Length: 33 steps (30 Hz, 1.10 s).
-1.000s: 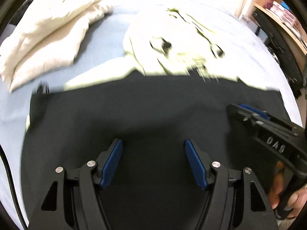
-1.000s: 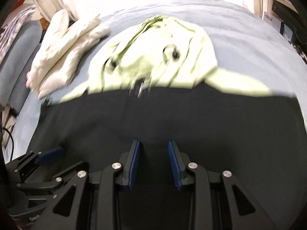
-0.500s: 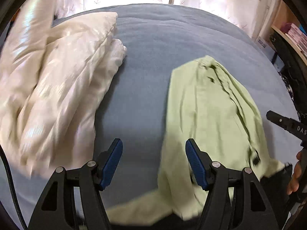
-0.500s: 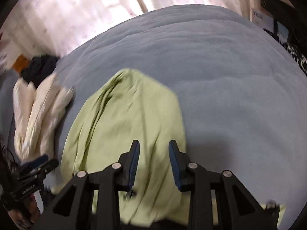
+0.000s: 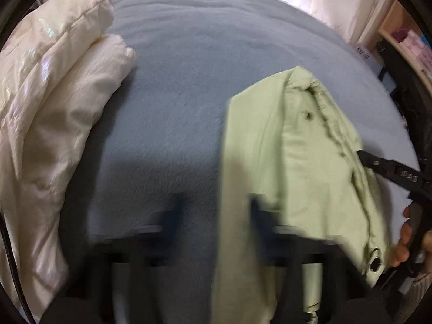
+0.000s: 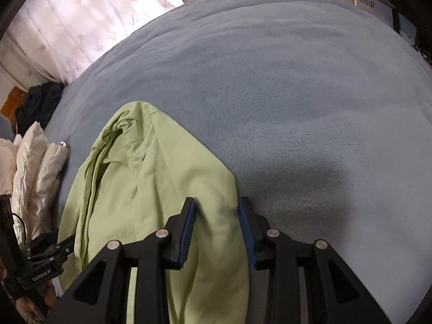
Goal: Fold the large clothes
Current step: 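Grasp the green hood with both tools and lift it, then lay the green hood down over the black body with both tools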
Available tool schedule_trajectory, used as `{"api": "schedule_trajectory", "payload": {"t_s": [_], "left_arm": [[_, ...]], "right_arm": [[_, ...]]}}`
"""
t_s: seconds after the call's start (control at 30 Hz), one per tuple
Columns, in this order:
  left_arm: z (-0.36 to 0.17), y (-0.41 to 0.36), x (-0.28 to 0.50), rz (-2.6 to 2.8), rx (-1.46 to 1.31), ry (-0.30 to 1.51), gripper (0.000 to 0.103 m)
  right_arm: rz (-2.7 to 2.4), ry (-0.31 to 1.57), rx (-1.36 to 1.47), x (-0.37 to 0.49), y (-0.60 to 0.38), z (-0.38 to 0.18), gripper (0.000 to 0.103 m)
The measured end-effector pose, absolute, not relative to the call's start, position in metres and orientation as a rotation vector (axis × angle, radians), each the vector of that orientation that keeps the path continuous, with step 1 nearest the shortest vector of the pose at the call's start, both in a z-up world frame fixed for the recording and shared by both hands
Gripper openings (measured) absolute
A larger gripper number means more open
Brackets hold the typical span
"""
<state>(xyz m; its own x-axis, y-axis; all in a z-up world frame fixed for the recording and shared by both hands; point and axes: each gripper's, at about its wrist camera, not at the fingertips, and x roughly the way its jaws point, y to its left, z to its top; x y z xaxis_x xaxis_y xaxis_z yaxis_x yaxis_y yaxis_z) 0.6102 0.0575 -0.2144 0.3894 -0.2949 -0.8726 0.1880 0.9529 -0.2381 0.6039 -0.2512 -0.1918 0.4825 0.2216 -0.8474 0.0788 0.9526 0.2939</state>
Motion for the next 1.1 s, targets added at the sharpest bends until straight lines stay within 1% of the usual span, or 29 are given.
{"api": "schedule_trajectory", "payload": {"t_s": [0.03,0.07,0.1,0.23,0.37,0.5,0.57,0.6,0.63,0.7,0.73,0.83,0.93,1.03,1.1], "left_arm": [[-0.212,0.057,0.609,-0.319,-0.126,1.139,0.004],[-0.209,0.055,0.606,-0.296,-0.112,1.123,0.003],[-0.202,0.053,0.601,-0.277,-0.079,1.098,0.003],[-0.165,0.058,0.571,-0.265,-0.023,1.013,0.001],[-0.120,0.086,0.519,-0.280,-0.065,0.939,0.001],[-0.081,0.124,0.436,-0.337,-0.131,0.892,0.001],[-0.077,0.133,0.400,-0.358,-0.156,0.891,0.001],[-0.078,0.140,0.376,-0.365,-0.161,0.907,0.001],[-0.080,0.150,0.358,-0.367,-0.165,0.920,0.002],[-0.098,0.159,0.321,-0.344,-0.151,0.978,0.002],[-0.107,0.161,0.310,-0.327,-0.140,1.003,0.002],[-0.144,0.179,0.267,-0.300,-0.157,1.127,0.002],[-0.162,0.190,0.234,-0.269,-0.190,1.182,0.002],[-0.171,0.197,0.221,-0.256,-0.209,1.192,0.002],[-0.161,0.199,0.207,-0.271,-0.216,1.180,0.003]], "right_arm": [[0.096,1.060,0.321,0.603,-0.251,-0.191,0.029],[0.115,1.057,0.326,0.602,-0.251,-0.190,0.006],[0.128,1.050,0.314,0.599,-0.248,-0.186,0.003],[0.164,0.933,0.243,0.571,-0.241,-0.145,0.003],[0.260,0.807,0.303,0.518,-0.251,-0.088,0.003],[0.386,0.710,0.331,0.432,-0.259,-0.035,0.003],[0.424,0.696,0.318,0.389,-0.258,-0.023,0.005],[0.440,0.699,0.305,0.366,-0.256,-0.022,0.009],[0.436,0.717,0.280,0.345,-0.256,-0.025,0.010],[0.414,0.783,0.212,0.314,-0.257,-0.038,0.025],[0.381,0.837,0.169,0.298,-0.256,-0.051,0.026],[0.304,0.976,0.114,0.260,-0.258,-0.088,0.026],[0.280,1.028,0.152,0.231,-0.262,-0.108,0.026],[0.273,1.048,0.195,0.208,-0.265,-0.112,0.026],[0.281,1.050,0.214,0.190,-0.262,-0.106,0.026]]}}
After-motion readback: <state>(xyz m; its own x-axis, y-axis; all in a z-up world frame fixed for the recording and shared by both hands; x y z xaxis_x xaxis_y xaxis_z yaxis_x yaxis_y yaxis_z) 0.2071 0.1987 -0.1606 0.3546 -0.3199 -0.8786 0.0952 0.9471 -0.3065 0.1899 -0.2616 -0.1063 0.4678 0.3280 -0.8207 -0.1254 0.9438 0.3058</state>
